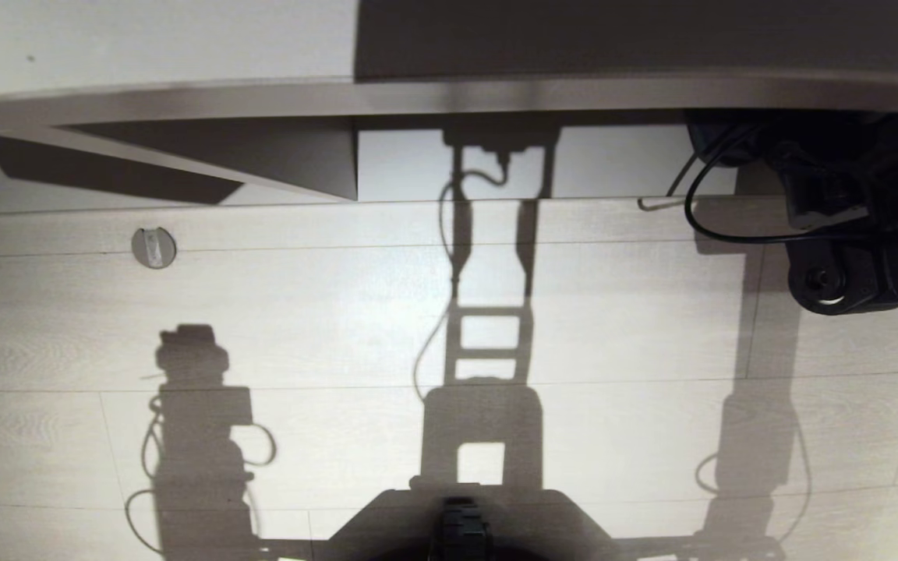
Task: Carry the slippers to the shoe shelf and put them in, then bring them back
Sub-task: Pick up the slippers in the shoe cabinet
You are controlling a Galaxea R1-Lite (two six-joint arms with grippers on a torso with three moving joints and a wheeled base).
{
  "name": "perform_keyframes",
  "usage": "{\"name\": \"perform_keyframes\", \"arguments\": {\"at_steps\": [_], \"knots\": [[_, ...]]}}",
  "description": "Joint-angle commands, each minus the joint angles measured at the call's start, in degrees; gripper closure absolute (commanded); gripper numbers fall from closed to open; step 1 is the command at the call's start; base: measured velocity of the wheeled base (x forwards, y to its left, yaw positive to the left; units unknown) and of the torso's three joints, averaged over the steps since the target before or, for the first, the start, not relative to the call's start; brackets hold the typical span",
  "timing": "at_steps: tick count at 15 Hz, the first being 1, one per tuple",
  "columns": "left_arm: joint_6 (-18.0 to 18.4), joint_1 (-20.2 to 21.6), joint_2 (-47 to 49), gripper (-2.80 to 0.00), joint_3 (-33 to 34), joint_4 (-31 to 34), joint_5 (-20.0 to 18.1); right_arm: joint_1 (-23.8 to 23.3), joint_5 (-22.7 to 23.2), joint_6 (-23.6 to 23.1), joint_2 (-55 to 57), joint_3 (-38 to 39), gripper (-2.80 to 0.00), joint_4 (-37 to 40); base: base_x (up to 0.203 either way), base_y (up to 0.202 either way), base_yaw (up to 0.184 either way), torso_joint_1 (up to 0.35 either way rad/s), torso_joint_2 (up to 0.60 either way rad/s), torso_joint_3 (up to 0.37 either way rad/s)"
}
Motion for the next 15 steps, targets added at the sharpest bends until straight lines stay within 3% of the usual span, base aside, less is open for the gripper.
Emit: {"name": "perform_keyframes", "arguments": {"at_steps": [1,12,13,15], "knots": [[-0.06,0.01,0.02,0.00,0.00,-0.05,0.00,-0.13,-0.04,-0.10,0.79,-0.98,-2.80,-0.47,0.000,0.000,0.000,0.000,0.00,0.000],[0.00,0.01,0.02,0.00,0.00,-0.05,0.00,-0.31,-0.02,-0.12,1.03,-2.00,-2.80,-0.47,0.000,0.000,0.000,0.000,0.00,0.000],[0.00,0.01,0.02,0.00,0.00,-0.05,0.00,-0.27,0.05,-0.11,0.86,-1.83,0.00,-0.47,0.000,0.000,0.000,0.000,0.00,0.000],[0.00,0.01,0.02,0.00,0.00,-0.05,0.00,-0.31,0.05,-0.11,0.68,-1.48,0.00,-0.47,0.000,0.000,0.000,0.000,0.00,0.000]]}}
